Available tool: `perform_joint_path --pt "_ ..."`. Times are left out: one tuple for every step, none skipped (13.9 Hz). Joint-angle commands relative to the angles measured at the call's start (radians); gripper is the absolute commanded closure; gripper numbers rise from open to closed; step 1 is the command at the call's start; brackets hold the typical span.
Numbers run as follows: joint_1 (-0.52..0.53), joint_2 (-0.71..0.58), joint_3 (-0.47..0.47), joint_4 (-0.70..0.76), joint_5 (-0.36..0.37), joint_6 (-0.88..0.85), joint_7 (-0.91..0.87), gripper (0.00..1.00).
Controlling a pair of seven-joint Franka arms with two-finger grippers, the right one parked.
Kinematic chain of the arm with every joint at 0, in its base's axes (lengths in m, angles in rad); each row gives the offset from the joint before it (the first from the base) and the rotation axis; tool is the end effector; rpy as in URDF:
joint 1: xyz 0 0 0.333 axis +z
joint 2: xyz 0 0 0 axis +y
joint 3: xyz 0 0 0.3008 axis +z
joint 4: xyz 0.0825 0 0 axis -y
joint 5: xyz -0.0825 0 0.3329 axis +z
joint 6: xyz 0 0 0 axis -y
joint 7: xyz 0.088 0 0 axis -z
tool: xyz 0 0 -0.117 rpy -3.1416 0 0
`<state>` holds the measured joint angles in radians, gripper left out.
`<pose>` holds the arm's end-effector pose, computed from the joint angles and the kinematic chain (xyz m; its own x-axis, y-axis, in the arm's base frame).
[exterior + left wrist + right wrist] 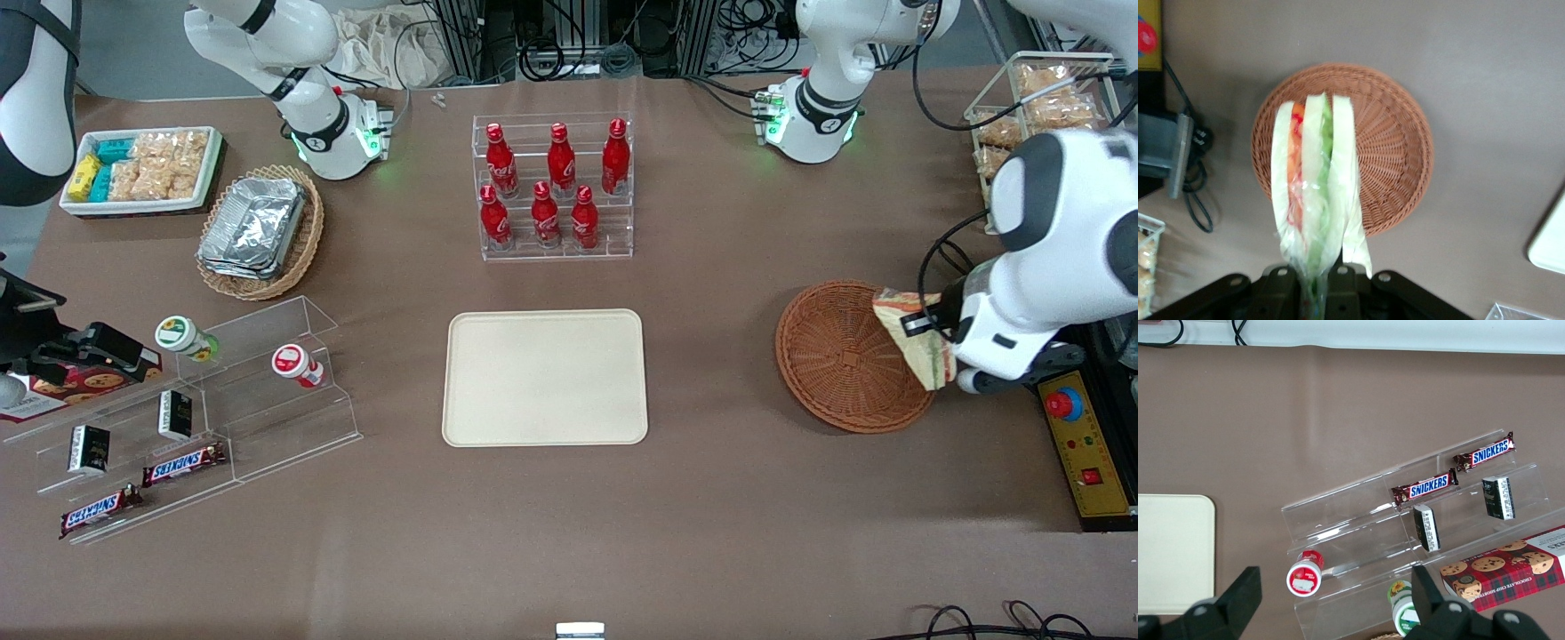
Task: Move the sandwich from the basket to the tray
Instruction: 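Lift the sandwich out of the basket with the left gripper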
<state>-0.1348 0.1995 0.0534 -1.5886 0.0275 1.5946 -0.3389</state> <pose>0.5454 -0.0436 0.4888 0.9519 0.2560 -0.1687 0.2420 -0.9652 -0.0991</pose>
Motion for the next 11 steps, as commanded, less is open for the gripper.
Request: perform_joint_path --pt "0.0 0.028 -0.061 0.146 -0.032 -0.102 0.018 1.0" --pt "0.001 0.031 -0.105 0.159 -0.049 -0.104 0.006 1.0" --pt "-0.002 0.038 -0.139 0.16 -0.054 -0.102 -0.03 1.0" --pt "-0.003 0.044 -0.186 0.16 -0.051 -0.097 -0.081 1.0" --pt "-0.005 0.063 -0.243 0.162 -0.043 -0.084 -0.084 0.98" --pt "-0.006 0.098 -0.297 0.176 -0.043 -0.056 -0.092 0.97" --pt "-0.019 0.136 -0.352 0.18 -0.038 -0.024 -0.107 0.98" --pt "-0.041 0.167 -0.378 0.177 -0.037 0.008 -0.141 0.99" --pt "-0.077 0.198 -0.38 0.176 -0.035 0.051 -0.188 1.0" --pt "-0.107 0.225 -0.379 0.171 -0.032 0.101 -0.212 1.0" --pt "-0.132 0.262 -0.379 0.168 -0.026 0.141 -0.216 1.0"
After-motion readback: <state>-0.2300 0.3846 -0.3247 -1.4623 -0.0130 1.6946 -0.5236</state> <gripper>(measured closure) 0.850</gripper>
